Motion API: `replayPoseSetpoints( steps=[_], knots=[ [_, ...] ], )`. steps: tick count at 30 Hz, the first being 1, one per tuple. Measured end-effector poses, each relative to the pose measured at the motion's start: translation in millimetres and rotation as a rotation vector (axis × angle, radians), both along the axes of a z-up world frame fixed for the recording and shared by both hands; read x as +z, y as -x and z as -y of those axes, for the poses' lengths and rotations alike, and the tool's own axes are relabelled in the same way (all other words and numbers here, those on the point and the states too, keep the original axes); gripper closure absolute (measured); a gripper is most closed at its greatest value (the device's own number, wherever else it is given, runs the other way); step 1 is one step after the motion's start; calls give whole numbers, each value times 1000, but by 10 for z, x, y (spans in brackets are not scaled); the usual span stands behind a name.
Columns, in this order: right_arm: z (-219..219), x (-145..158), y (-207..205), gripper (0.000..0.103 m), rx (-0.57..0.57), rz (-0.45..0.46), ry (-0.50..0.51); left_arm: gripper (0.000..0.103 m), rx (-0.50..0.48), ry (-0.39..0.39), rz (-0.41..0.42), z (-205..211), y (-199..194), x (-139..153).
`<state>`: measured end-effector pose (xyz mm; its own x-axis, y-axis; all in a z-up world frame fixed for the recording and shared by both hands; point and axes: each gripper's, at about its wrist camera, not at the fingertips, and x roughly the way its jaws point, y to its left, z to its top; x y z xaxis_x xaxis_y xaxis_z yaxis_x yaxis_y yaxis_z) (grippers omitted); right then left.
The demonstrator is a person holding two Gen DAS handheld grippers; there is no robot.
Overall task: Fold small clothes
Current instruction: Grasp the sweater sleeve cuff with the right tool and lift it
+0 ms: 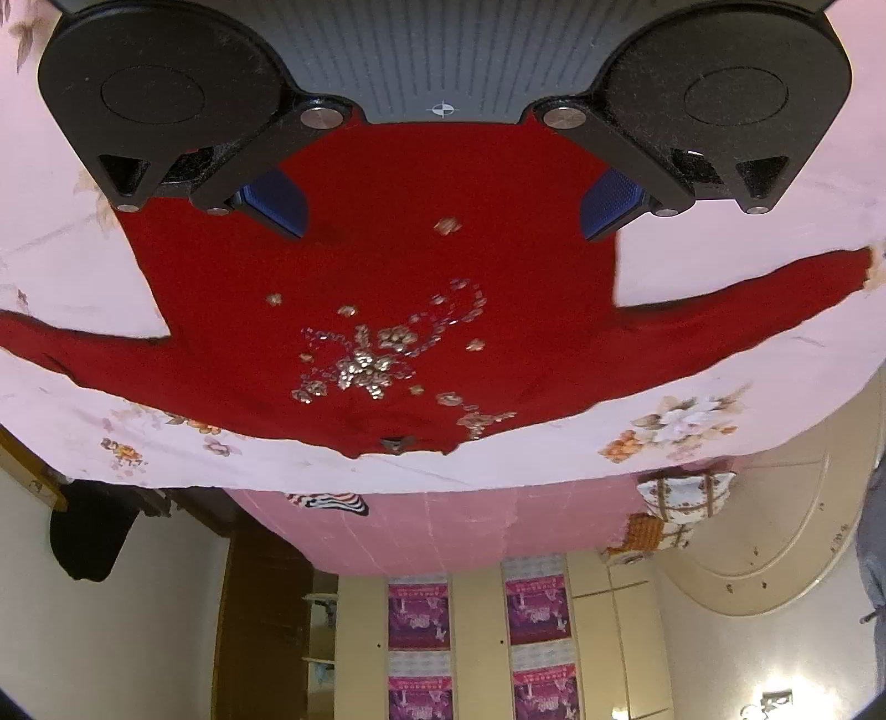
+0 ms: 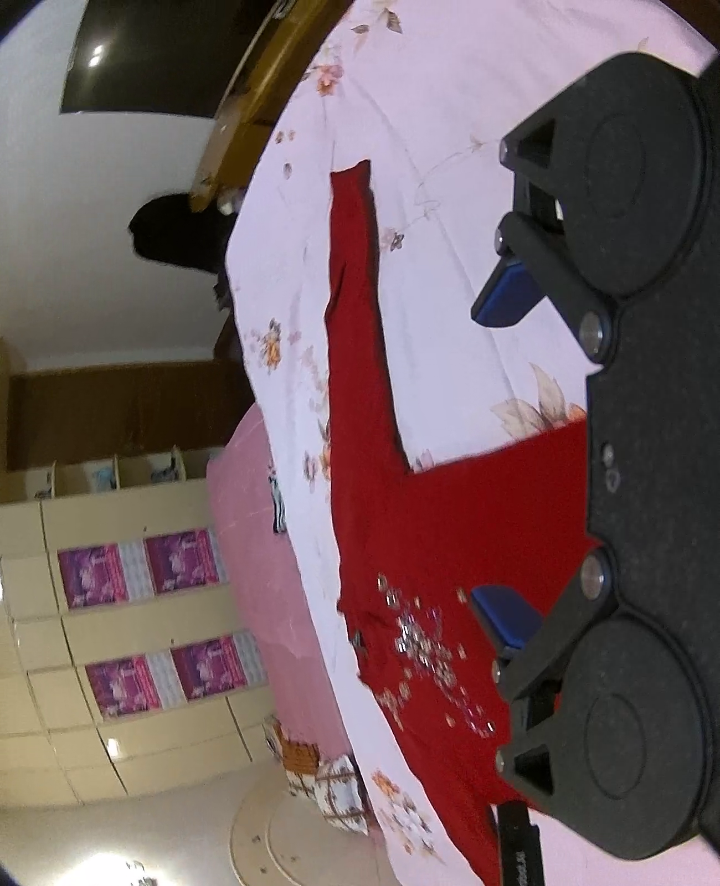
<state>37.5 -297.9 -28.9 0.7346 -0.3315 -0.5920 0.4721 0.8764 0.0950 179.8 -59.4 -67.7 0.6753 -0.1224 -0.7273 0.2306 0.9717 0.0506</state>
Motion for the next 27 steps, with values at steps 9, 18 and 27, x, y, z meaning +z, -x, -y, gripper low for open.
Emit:
replayPoseSetpoints(
  steps=[9,18,27],
  knots=[
    [860,-310,-491,21,-59,-35,-89,0,-26,3,-17,731,-547,-244],
    [1813,-672,-870,27,-160,-58,-185,0,-33,16,-43,1467,-1067,-548],
    [2791,-1063,-943,38,-364,-57,-302,0,23,-51,-58,1681,-1434,-869]
  ],
)
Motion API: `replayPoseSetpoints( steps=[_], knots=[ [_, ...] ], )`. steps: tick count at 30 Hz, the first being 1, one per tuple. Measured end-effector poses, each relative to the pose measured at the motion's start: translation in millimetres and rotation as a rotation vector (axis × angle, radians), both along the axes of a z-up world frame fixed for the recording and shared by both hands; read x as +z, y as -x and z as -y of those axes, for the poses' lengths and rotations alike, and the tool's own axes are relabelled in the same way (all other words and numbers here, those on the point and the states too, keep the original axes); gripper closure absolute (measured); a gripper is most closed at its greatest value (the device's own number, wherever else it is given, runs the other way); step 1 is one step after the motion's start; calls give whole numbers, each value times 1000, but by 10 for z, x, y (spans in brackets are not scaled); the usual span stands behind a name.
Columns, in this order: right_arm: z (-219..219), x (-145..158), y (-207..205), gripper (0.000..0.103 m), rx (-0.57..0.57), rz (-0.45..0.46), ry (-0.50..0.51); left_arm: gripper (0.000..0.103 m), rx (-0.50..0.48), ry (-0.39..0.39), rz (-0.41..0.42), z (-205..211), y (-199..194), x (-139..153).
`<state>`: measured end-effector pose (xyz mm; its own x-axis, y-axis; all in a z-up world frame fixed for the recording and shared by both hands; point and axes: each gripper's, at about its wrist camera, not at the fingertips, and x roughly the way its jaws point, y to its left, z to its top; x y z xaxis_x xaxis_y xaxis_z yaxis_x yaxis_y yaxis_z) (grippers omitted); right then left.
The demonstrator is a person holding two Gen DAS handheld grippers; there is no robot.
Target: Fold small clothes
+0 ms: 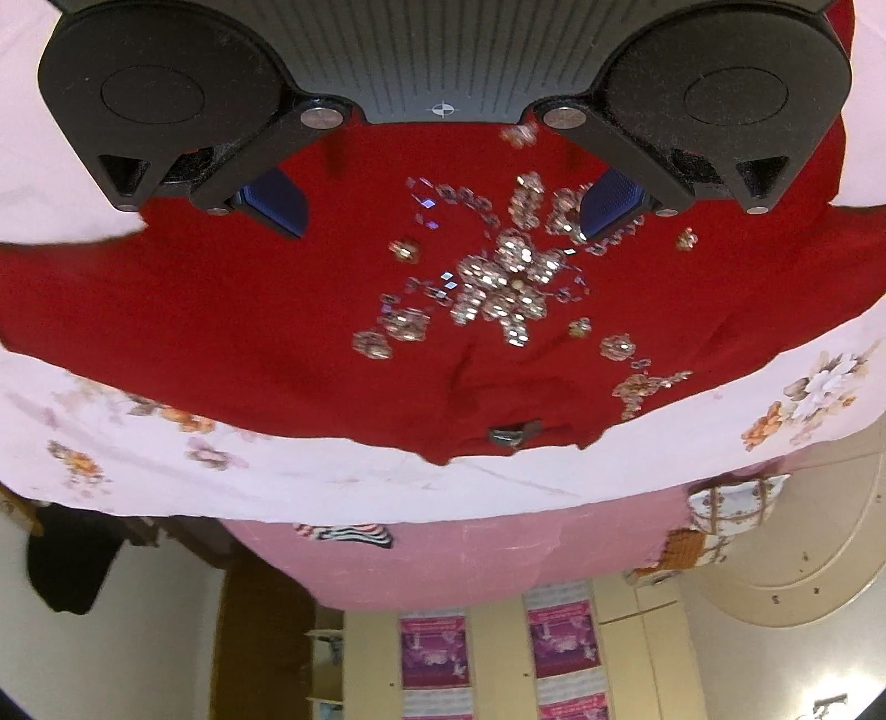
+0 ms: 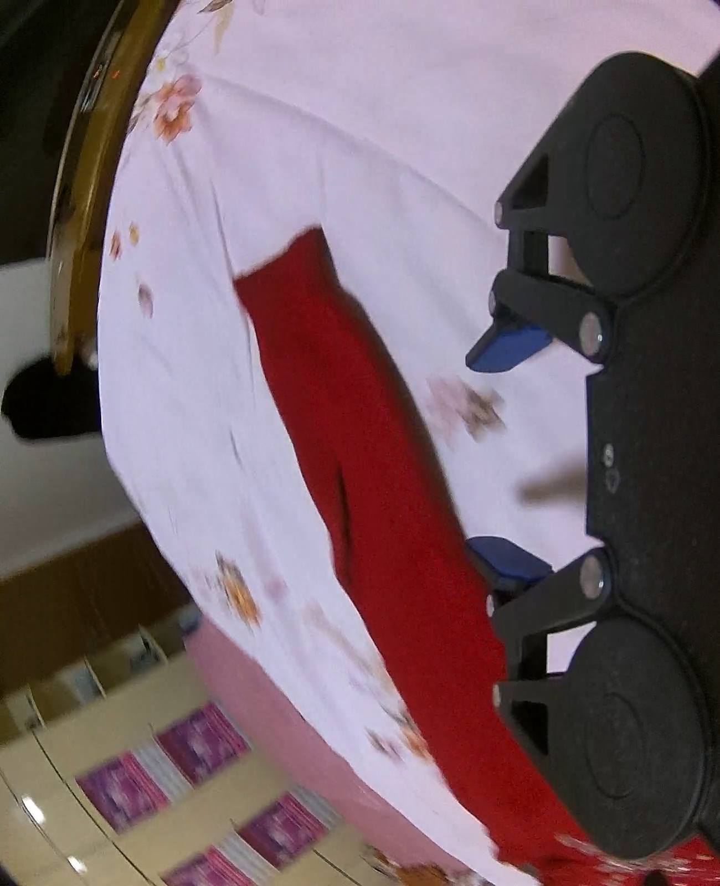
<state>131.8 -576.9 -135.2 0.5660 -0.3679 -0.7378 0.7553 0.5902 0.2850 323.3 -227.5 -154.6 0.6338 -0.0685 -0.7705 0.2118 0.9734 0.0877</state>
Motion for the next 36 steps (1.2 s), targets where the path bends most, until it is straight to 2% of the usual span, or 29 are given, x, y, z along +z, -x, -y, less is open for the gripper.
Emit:
replayPoseSetpoints(
  steps=[6,8,10,13,17,20,23,25,28,31,33,35,36],
  knots=[
    [439,-164,-27,45,-119,61,-83,0,23,-8,-7,-65,-127,-75],
    [528,-191,-48,55,-153,68,-77,0,23,-20,-5,-89,-157,-105],
    [563,-210,-93,73,-166,52,-33,0,28,-30,-2,-123,-185,-128],
    [606,-239,-139,92,-171,59,-1,0,36,-33,1,-202,-227,-127],
    [494,-138,-253,96,-114,85,93,0,43,-31,12,-348,-274,-70],
    [213,69,-435,97,-8,137,175,0,41,-6,3,-508,-309,8],
    [-276,332,-729,97,166,205,251,0,52,24,17,-710,-327,131],
    [-707,479,-940,97,303,251,271,0,67,44,35,-865,-329,219],
    [-1391,562,-1259,97,497,303,249,0,98,93,46,-1170,-336,347],
    [-2053,465,-1565,97,665,307,197,0,127,147,45,-1478,-374,400],
    [-2429,294,-1739,97,756,272,157,0,146,195,30,-1661,-440,369],
    [-2744,32,-1923,90,838,191,109,0,148,242,-24,-1792,-544,275],
    [-2841,-79,-1985,76,854,144,88,0,136,263,-54,-1823,-584,219]
  ],
)
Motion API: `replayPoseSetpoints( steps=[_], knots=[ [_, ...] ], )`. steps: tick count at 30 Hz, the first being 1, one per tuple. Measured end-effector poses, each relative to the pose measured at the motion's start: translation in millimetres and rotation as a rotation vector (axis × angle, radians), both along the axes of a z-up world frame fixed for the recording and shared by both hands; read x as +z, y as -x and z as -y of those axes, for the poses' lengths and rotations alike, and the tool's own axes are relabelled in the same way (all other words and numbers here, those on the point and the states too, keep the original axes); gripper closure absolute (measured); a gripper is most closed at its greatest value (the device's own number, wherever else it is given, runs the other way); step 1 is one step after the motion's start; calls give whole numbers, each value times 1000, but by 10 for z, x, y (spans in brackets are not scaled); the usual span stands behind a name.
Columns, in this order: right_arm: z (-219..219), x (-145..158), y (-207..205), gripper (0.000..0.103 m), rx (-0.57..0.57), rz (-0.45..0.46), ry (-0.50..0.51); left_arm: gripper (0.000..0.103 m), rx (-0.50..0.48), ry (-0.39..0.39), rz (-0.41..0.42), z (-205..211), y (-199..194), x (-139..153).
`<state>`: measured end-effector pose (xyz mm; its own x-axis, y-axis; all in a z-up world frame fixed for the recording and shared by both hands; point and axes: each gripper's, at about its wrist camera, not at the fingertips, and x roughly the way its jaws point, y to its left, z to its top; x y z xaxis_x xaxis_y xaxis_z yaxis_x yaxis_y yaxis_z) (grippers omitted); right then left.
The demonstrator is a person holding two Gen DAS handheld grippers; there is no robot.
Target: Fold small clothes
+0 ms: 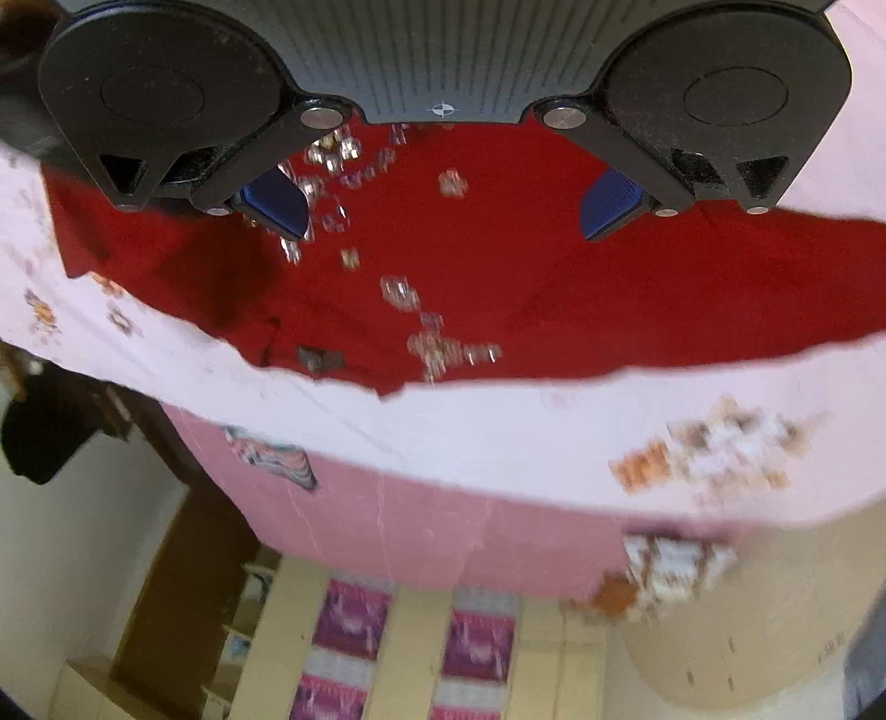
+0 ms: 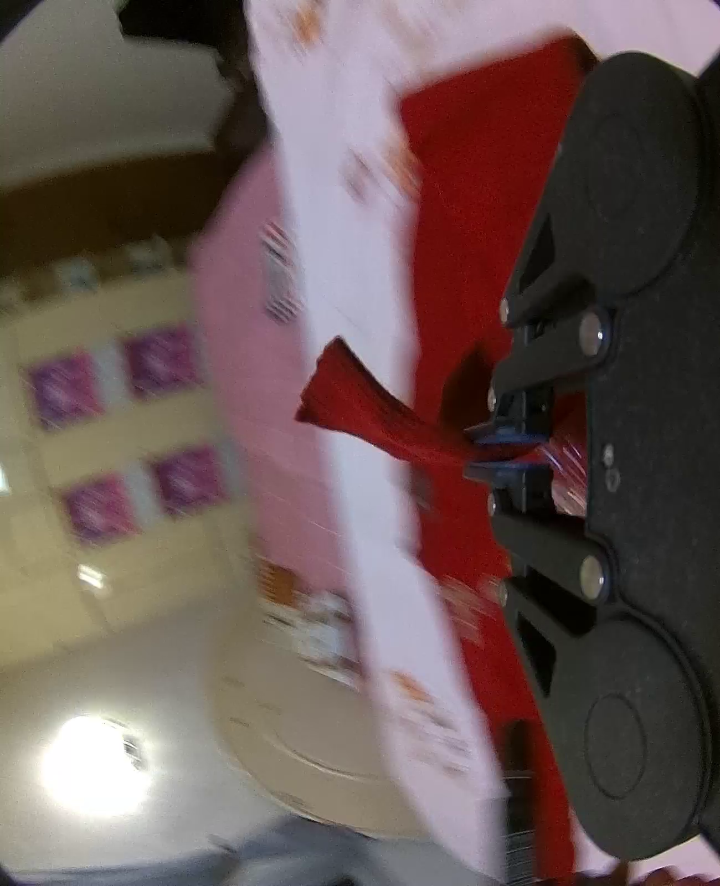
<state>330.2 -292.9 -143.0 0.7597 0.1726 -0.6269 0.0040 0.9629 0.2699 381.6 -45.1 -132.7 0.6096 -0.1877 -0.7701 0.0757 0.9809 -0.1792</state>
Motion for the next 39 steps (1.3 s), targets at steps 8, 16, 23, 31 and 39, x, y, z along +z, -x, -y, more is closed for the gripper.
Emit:
replayPoseSetpoints(
  steps=[8,16,23,31,39],
  knots=[
    [173,94,400,48,-133,2,38,0,-156,117,-94,282,-167,-378],
    [537,-32,733,42,-273,-9,61,11,-106,325,-158,410,-308,-741],
    [705,-104,882,42,-324,-1,34,18,-72,399,-134,490,-344,-844],
    [825,-158,938,42,-363,-13,27,66,-59,444,-127,551,-351,-876],
    [869,-181,936,41,-380,-15,66,100,-35,469,-43,463,-305,-686]
  ],
)
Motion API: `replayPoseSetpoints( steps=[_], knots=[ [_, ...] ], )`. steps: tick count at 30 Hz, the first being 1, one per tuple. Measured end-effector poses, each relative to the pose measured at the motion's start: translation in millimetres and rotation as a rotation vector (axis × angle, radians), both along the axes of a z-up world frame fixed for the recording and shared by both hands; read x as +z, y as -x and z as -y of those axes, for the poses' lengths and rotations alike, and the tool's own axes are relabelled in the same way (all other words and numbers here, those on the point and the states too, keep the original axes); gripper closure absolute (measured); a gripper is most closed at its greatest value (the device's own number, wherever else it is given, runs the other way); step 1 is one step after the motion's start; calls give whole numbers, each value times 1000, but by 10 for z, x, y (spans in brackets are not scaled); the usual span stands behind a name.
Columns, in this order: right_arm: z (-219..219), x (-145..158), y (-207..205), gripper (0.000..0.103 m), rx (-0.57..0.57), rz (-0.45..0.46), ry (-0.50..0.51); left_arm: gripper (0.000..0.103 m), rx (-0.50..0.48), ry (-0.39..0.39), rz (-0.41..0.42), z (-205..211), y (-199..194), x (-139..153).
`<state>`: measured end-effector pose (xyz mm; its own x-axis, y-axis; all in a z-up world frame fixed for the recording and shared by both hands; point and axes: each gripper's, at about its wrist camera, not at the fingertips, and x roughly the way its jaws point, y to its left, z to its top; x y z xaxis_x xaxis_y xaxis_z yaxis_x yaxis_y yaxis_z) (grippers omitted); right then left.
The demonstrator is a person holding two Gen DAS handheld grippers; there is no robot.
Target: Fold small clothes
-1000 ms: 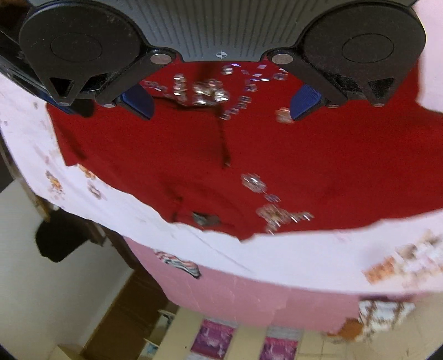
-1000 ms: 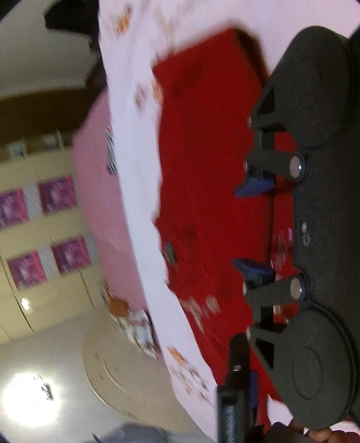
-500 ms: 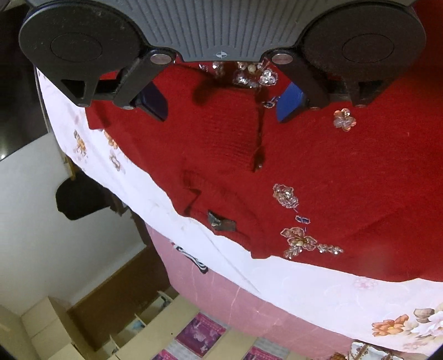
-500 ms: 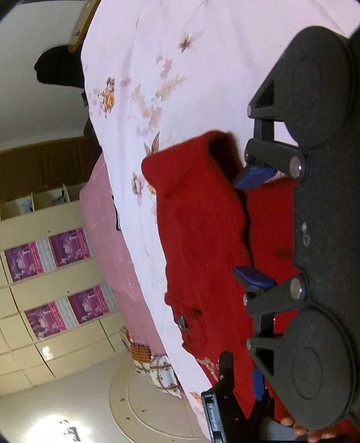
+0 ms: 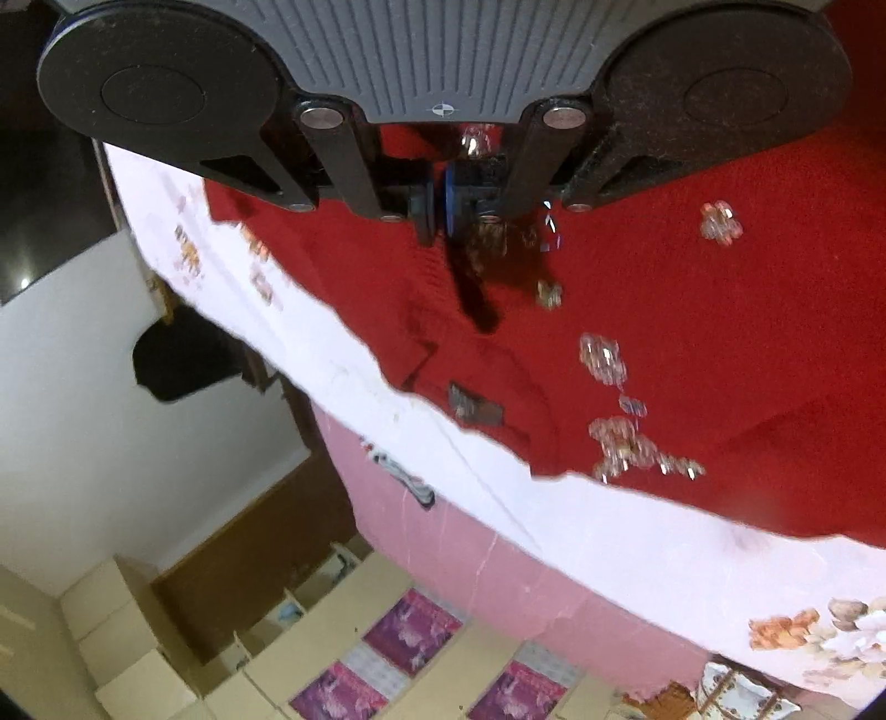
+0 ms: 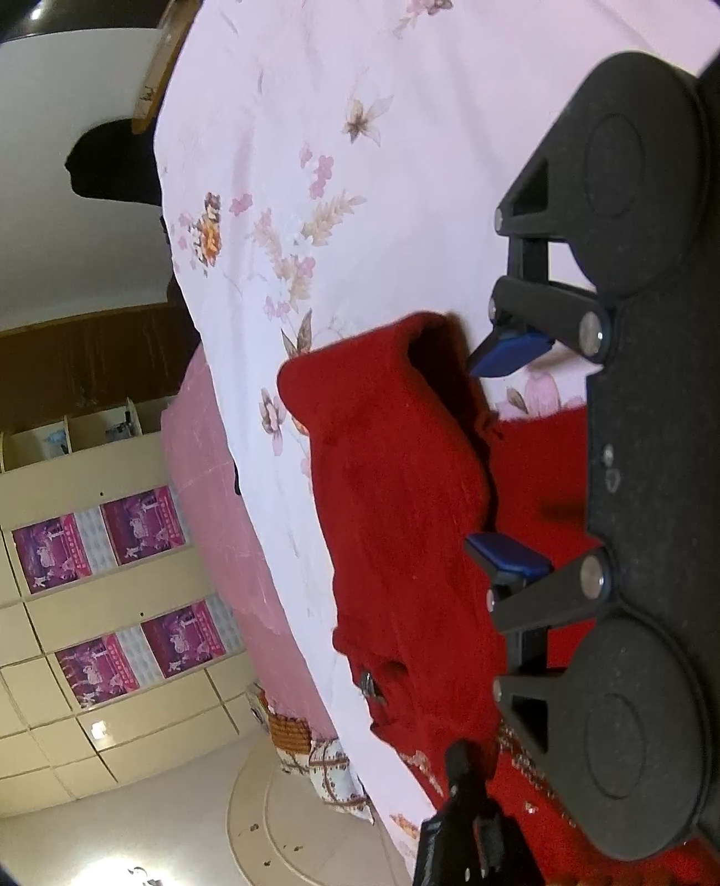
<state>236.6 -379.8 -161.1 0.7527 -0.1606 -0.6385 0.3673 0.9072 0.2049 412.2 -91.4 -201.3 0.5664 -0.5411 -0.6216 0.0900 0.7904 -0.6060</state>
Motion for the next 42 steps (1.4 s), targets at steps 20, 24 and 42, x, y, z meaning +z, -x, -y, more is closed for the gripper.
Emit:
replayPoseSetpoints(
  steps=[20,24,42],
  knots=[
    [72,-199,-360,76,-5,-73,63,100,173,-107,40,-1087,-134,97],
    [67,-204,-386,91,10,-70,63,100,189,-118,27,-1149,-167,42],
    [299,-30,-260,70,4,-13,-43,99,227,-217,10,-1357,58,148]
  ],
)
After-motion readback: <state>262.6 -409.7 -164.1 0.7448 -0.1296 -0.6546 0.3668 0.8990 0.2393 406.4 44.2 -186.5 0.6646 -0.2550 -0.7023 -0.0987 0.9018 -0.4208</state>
